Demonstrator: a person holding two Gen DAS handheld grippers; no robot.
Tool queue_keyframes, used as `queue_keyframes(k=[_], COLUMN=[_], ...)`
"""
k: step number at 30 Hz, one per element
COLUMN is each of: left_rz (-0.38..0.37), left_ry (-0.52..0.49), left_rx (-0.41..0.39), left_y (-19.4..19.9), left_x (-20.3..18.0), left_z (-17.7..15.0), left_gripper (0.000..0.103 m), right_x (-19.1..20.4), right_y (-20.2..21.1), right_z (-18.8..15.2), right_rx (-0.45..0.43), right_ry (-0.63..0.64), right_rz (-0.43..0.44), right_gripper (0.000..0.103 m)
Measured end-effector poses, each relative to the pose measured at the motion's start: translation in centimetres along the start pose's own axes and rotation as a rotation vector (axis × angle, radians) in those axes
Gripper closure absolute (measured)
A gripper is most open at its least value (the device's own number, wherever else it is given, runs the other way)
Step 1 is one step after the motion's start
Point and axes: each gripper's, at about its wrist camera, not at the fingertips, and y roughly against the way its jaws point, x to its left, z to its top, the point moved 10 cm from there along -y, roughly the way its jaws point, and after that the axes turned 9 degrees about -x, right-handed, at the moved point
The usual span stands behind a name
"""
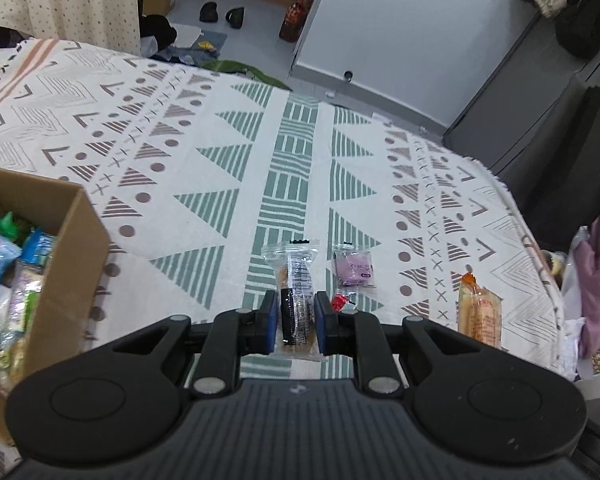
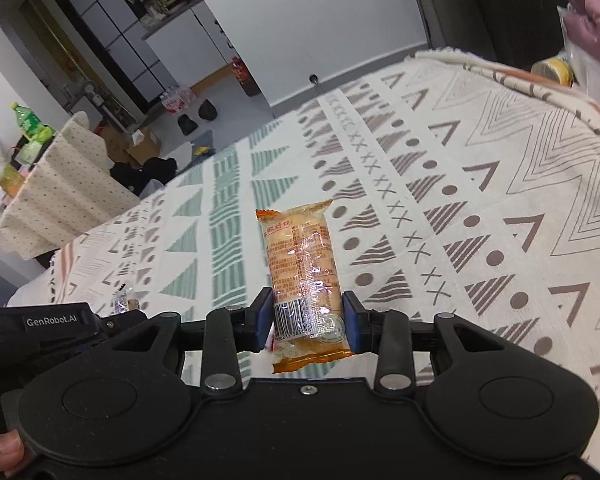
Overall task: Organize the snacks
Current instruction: 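Carry the stick snack with the left gripper while the right carries the bread roll to the box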
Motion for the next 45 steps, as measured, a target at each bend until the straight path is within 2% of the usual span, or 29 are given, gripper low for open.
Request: queue_keyframes(k=[14,25,45], left_rz=[-0.017,0.0,0.117], left_ry=[0.001,0.021,0.122], left_rx=[-0.063,-0.108,-0.162], left_y=[6.8,10.6,15.4], left_x=[2.8,6.0,17.7], left_z=[0.6,1.9,5.0], left_gripper=[0.085,0.085,0.085], right_x=[5.7,10.5,21.0], right_y=[4.4,5.7,5.0], right_z=[-1.4,-2.0,-5.2], right_rx=[-0.052,-0.077,-0.034], right_ry=[0.032,0.058,0.124], right_rz=[0.071,0.139,0.281], right_gripper=[0.067,0.067,0.067])
